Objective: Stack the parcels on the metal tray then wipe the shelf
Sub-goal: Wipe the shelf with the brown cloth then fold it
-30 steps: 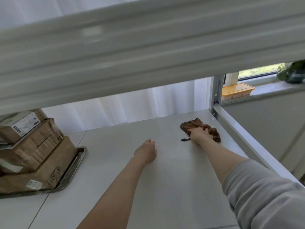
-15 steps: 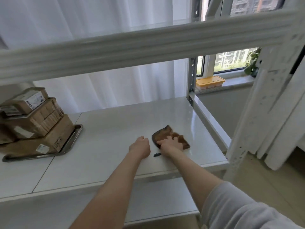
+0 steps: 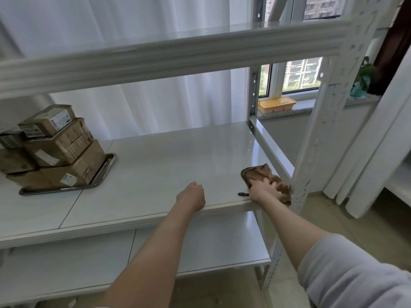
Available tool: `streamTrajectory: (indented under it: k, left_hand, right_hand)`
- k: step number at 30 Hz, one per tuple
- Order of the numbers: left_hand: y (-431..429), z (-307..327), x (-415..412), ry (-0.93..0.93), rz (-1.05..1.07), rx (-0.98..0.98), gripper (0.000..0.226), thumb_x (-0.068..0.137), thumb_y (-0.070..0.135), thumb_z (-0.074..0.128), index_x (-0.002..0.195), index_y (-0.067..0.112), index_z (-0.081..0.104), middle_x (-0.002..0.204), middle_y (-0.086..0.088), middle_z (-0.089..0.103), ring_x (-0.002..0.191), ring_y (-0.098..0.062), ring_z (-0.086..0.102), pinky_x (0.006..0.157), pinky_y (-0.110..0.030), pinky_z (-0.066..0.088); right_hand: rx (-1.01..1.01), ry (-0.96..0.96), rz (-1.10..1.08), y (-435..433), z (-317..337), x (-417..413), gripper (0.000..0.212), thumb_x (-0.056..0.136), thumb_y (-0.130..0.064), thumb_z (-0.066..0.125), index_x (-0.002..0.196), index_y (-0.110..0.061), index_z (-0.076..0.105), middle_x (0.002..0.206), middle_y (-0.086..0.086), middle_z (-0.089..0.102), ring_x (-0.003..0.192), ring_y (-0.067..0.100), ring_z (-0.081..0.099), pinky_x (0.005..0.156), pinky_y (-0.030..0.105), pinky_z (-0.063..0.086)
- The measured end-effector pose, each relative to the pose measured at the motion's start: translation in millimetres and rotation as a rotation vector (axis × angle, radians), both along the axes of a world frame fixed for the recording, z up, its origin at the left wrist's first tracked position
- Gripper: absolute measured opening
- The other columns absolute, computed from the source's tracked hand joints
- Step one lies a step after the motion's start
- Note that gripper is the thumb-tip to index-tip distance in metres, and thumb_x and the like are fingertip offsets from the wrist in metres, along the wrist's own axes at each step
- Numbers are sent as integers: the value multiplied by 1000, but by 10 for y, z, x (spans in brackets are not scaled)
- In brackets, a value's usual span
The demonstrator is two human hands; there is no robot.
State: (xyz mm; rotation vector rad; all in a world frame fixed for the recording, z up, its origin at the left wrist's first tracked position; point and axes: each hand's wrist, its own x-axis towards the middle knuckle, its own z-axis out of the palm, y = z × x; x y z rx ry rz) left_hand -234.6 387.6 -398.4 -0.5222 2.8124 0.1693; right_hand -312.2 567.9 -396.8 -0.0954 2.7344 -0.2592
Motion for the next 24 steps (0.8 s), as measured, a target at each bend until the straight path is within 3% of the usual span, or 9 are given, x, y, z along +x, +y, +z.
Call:
streamTrajectory:
  k: [4, 13, 24]
  left_hand:
    - [-151, 40, 125, 8, 0, -7, 44, 96, 5, 30, 139, 6, 39, 159, -4, 14, 138, -25, 35, 105, -39, 36]
    - [-1306, 64, 943, -10, 196, 0, 45, 95, 11, 36, 139, 2, 40, 159, -5, 10, 135, -27, 38, 106, -39, 38]
    - [-2592, -15, 1898, 83, 396, -31, 34, 93, 7, 37, 124, 7, 51, 146, -7, 34, 126, -27, 46, 96, -39, 41]
  right_hand:
    - [-24, 29, 60, -350, -49, 228, 49, 98, -17, 30, 142, -36, 40, 152, 8, 25, 138, 34, 22, 109, 46, 28]
    - [-102, -38, 461, -1831, 5, 996, 52, 98, -17, 35, 143, -44, 38, 154, 4, 24, 140, 36, 15, 112, 45, 27]
    - [-115, -39, 777, -3528, -59, 1783, 54, 98, -17, 41, 143, -48, 36, 153, 1, 26, 138, 35, 18, 111, 43, 30]
